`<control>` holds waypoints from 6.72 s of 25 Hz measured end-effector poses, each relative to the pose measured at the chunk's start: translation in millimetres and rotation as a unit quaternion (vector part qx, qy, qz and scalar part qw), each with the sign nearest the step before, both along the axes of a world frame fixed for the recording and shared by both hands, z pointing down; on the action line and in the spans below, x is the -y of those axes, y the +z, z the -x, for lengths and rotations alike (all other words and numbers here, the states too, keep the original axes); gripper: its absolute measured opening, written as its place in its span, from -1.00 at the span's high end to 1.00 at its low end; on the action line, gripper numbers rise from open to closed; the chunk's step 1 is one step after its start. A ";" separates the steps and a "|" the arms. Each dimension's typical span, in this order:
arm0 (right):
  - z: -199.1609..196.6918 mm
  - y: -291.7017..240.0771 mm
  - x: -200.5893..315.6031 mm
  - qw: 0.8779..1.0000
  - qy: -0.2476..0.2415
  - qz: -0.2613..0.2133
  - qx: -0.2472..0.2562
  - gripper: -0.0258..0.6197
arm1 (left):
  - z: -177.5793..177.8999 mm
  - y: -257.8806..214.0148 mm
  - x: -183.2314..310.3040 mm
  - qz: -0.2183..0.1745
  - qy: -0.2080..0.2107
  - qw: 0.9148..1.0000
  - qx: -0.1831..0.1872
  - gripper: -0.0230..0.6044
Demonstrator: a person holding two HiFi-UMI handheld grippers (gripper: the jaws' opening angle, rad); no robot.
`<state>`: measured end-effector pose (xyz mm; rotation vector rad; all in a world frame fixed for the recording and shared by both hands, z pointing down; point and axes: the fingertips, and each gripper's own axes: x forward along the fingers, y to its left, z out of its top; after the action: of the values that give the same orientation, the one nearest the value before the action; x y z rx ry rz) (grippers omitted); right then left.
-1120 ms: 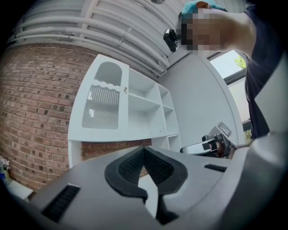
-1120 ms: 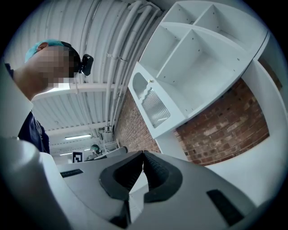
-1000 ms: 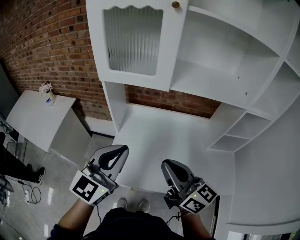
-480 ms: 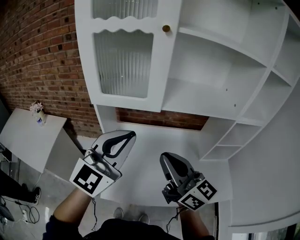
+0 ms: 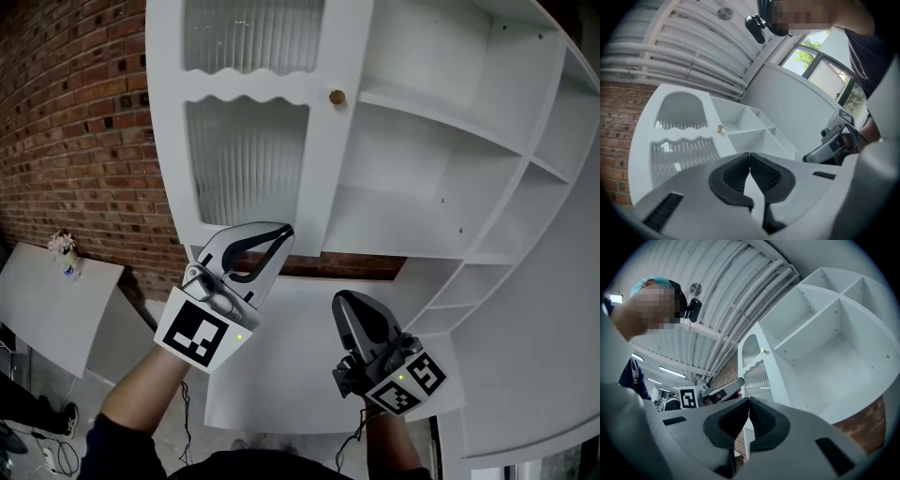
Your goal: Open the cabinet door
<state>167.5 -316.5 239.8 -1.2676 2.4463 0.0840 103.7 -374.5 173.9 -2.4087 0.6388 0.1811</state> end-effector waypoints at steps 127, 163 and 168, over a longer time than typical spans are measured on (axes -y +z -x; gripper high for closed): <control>131.3 -12.7 -44.1 0.996 -0.086 0.005 -0.001 0.84 | 198.7 -138.7 -90.6 -0.316 -0.202 0.912 0.164 0.67; 130.5 -5.9 -62.3 0.995 -0.100 0.008 -0.006 0.84 | 215.1 -109.1 -167.2 -0.279 -0.220 0.934 0.040 0.84; 110.1 -8.1 -68.4 0.997 -0.079 0.009 -0.003 0.84 | 161.4 -70.3 -171.8 -0.185 -0.109 0.976 0.020 0.89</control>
<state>57.3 -248.2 231.7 -1.0772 2.5494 0.0225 -57.7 -202.6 103.6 -1.9662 0.7708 0.1453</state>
